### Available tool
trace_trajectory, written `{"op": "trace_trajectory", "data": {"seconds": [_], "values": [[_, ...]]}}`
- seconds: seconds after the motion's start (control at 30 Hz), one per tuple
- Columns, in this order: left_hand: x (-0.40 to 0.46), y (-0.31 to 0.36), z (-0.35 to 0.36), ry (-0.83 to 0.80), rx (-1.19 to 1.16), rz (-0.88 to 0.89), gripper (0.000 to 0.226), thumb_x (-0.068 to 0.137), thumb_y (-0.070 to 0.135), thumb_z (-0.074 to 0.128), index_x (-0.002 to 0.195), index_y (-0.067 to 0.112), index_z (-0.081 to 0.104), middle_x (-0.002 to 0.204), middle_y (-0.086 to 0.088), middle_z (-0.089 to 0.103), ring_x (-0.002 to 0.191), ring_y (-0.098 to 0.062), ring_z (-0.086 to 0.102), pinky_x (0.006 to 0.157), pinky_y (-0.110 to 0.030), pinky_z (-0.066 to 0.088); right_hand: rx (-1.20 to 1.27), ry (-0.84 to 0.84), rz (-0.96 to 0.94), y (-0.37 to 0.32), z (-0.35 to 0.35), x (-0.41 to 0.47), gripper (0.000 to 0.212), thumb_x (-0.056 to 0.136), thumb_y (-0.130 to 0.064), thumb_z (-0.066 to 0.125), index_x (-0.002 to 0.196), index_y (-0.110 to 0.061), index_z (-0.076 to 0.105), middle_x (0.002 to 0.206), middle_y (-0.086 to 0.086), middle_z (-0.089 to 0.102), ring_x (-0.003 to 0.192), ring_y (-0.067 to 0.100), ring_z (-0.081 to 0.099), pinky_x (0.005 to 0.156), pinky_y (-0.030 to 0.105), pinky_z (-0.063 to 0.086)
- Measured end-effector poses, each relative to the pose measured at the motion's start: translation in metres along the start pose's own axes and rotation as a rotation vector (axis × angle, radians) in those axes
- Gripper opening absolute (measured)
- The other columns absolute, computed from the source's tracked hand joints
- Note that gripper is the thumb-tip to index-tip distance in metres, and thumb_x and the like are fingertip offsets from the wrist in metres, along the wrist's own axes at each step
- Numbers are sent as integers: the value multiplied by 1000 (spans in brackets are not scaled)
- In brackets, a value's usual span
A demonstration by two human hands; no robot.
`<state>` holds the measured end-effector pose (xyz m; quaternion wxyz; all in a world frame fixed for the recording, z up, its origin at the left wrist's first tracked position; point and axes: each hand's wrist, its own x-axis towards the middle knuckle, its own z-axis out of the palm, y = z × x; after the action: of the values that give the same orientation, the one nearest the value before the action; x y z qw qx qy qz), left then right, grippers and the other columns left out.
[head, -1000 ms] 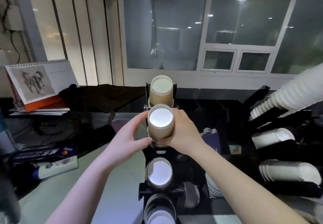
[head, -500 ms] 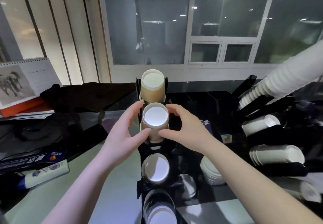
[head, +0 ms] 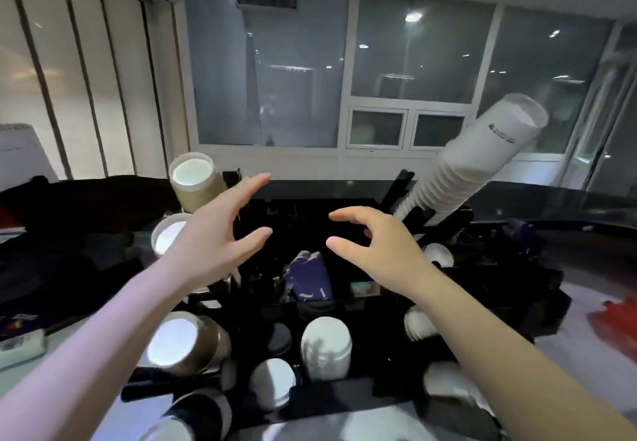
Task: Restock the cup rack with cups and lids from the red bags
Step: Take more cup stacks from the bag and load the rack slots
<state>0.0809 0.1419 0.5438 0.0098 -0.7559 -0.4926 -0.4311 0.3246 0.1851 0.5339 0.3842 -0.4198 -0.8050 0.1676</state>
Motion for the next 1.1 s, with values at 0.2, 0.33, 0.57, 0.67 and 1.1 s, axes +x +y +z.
{"op": "trace_trajectory", "data": {"seconds": [0.2, 0.33, 0.57, 0.67, 1.1], "values": [[22, 37, 65, -133, 136, 114, 85, 83, 22, 70, 148, 29, 16, 151, 16, 21, 140, 3, 16, 104, 1, 6, 51, 157, 40, 66, -75, -31, 27, 80, -29, 74, 105, -34, 65, 104, -23, 65, 101, -10, 56, 88, 12, 43], [48, 62, 110, -135, 129, 79, 92, 82, 32, 71, 152, 24, 12, 155, 13, 17, 139, 3, 15, 102, 1, 6, 120, 410, 133, 112, -115, -27, 26, 75, -18, 78, 86, -25, 56, 81, -9, 64, 75, -3, 59, 70, 11, 44], [105, 76, 175, -140, -59, -38, 101, 77, 36, 74, 153, 24, 8, 155, 7, 26, 137, 1, 29, 105, -16, 26, 245, 500, 209, 155, -148, 10, 80, 65, -30, 85, 130, -36, 40, 111, -23, 52, 101, -10, 52, 70, 6, 41], [131, 77, 200, -143, -190, -51, 106, 72, 35, 78, 152, 27, 9, 154, 6, 29, 137, -2, 32, 110, -26, 32, 293, 424, 171, 155, -151, 31, 83, 63, -28, 87, 130, -37, 37, 114, -24, 52, 104, -8, 53, 77, 11, 45], [186, 87, 279, -109, -592, -11, 124, 57, 37, 84, 140, 57, -5, 130, 39, 41, 109, 16, 47, 77, 0, 40, 367, 432, 235, 148, -148, 59, 89, 55, -13, 90, 128, -24, 42, 121, -7, 61, 112, 11, 58, 93, 38, 52]]}}
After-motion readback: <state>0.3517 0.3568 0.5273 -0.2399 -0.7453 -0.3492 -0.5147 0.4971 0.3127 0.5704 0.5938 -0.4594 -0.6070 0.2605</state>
